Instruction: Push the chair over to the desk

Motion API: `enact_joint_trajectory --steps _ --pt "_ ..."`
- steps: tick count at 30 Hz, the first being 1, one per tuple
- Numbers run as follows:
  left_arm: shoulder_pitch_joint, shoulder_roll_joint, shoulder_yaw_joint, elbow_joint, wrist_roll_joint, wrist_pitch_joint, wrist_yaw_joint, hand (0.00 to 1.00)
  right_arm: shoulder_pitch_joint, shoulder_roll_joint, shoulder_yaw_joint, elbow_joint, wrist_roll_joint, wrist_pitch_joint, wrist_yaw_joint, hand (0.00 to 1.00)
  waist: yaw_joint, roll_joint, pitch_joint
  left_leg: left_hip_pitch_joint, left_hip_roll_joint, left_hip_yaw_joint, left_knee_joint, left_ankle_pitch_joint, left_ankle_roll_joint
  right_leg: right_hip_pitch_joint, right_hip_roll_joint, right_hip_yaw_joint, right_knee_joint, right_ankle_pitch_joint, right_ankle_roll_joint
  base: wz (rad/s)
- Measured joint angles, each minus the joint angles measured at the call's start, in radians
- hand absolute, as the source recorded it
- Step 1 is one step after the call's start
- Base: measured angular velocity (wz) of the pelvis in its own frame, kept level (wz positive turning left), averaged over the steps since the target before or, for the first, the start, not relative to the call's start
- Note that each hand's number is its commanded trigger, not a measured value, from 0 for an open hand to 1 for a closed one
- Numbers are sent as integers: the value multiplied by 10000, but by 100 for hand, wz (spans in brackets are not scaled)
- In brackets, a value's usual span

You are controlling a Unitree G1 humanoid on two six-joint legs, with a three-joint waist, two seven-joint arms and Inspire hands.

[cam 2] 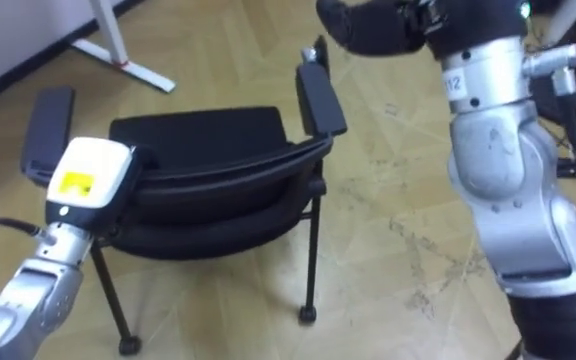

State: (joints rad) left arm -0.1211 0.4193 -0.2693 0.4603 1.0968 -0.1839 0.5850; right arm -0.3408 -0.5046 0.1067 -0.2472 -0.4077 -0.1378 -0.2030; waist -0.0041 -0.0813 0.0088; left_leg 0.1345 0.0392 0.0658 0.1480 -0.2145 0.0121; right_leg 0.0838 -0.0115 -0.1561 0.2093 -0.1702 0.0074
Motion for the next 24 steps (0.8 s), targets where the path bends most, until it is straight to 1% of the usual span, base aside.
enact_joint_trajectory --steps 1,2,3,4,5,6,7,8,9,10,12,14,16,20,24 --pt "-24 3 -6 -109 104 -47 3 100 -14 -2 61 29 -67 -12 40 0 136 -75 31 5 7 -58 0 1 0 24 42 -9 -47 0 0 7" --pt "-25 3 -13 -143 154 -69 4 100 -55 -2 160 94 -117 -23 66 0 186 -90 28 23 13 -184 3 3 1 13 81 -37 -8 0 0 0" --pt "-43 -8 -84 -148 193 -78 -12 100 -165 -1 385 314 -259 -85 130 0 281 -56 46 175 136 -689 -46 34 -26 -206 140 -147 570 -48 -77 -5" --pt "-63 -30 -89 -148 223 -87 -44 100 -207 7 470 446 -339 -142 153 0 307 -11 93 279 231 -1143 -82 60 -54 -604 208 -198 1194 -132 -181 -23" --pt "-35 26 -31 -224 351 -119 -11 100 -236 77 610 533 -418 -150 184 0 450 28 100 231 447 -1847 -83 65 -80 -1146 656 241 917 -329 -584 -34" --pt "71 365 178 -542 369 -147 118 100 -507 60 826 481 -494 -138 175 0 635 -285 40 -174 423 -1856 104 -34 -307 -1478 665 365 -645 943 -890 -9" --pt "9 316 332 -472 385 -194 126 100 -622 -111 1110 482 -537 -125 165 0 572 -253 33 -250 509 -1716 144 -237 -645 -1561 611 25 -500 1158 -827 18" --pt "-71 257 314 -387 367 -190 57 100 -630 -136 1242 504 -552 -120 181 0 573 -245 29 -239 547 -1493 93 -223 -662 -1550 625 -75 -414 1153 -833 46" --pt "-169 230 242 -314 348 -187 -82 100 -642 -124 1511 523 -547 -125 225 0 548 -298 55 -223 578 -1102 27 -108 -784 -1456 610 -58 -383 1154 -833 46" --pt "-303 203 94 -240 345 -181 -121 100 -652 -127 1674 525 -540 -139 376 0 509 -319 68 -295 633 -878 -32 -73 -805 -1377 622 23 -427 1153 -832 44" --pt "-451 186 -143 -230 353 -137 -152 100 -694 -125 1944 524 -519 -154 685 0 521 -319 59 -236 677 -787 -115 -47 -780 -1371 683 -6 -413 1133 -801 28" --pt "-482 183 -239 -220 354 -138 -187 100 -747 -124 2243 529 -510 -148 1028 0 583 -345 43 -215 569 -840 -134 -39 -766 -1353 660 -130 -427 1131 -797 6" --pt "-472 184 -271 -196 346 -145 -253 100 -745 -123 2416 545 -239 -137 1381 0 608 -330 52 -193 525 -862 -123 -36 -760 -1304 617 -213 -431 1129 -795 2" --pt "-442 106 -271 -138 337 -161 -346 100 -746 -124 2456 764 719 -114 2321 0 616 -316 61 -198 514 -838 -114 -22 -736 -1251 569 -386 -426 1106 -794 11" --pt "-383 72 -259 -37 253 -191 -369 100 -746 -157 2450 780 1851 -116 3322 0 635 -264 86 -257 497 -804 -37 -11 -713 -1235 546 -423 -410 992 -875 6"
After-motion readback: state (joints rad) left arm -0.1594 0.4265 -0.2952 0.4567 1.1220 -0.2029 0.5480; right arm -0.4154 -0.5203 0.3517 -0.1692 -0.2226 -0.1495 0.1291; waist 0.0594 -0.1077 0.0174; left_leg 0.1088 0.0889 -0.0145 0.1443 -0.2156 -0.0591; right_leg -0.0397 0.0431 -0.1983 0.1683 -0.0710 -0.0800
